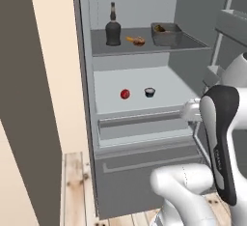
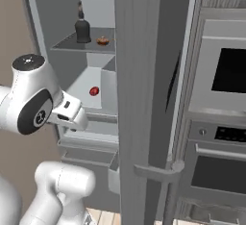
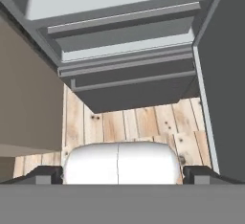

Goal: Place the tupperware on the top shelf of the fridge. Make space for the tupperware among the existing items by rearranging them on the shelves if needed. Close the fridge door when finished.

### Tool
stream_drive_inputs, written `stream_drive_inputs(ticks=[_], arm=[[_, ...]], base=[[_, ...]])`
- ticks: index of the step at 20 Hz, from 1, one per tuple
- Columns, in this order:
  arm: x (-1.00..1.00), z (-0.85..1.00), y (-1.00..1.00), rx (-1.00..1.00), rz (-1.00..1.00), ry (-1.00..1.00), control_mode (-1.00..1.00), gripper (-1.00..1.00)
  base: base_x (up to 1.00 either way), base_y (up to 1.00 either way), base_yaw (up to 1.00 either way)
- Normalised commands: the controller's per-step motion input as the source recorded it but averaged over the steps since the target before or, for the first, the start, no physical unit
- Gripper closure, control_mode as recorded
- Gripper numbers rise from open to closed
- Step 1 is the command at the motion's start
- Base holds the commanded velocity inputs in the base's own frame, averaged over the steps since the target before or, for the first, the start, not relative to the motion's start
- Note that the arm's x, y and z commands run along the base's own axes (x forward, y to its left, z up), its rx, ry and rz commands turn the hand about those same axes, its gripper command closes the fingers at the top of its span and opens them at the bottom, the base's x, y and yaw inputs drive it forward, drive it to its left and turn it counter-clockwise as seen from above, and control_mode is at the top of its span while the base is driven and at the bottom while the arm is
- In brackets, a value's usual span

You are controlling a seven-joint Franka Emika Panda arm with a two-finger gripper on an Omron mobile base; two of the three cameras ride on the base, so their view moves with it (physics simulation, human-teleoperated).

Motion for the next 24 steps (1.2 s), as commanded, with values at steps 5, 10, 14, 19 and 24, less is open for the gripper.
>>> stream_drive_inputs(ticks=[5,10,14,19,24], arm=[[0.0,0.0,0.0,0.0,0.0,0.0,1.0,-1.0],[0.0,0.0,0.0,0.0,0.0,0.0,1.0,-1.0],[0.0,0.0,0.0,0.0,0.0,0.0,1.0,-1.0],[0.0,0.0,0.0,0.0,0.0,0.0,1.0,-1.0],[0.0,0.0,0.0,0.0,0.0,0.0,1.0,-1.0]], base=[[-0.97,0.01,0.0],[-0.52,-0.08,-0.03],[-0.25,0.0,-0.01],[-0.51,0.0,-0.01],[-0.46,0.0,-0.03]])
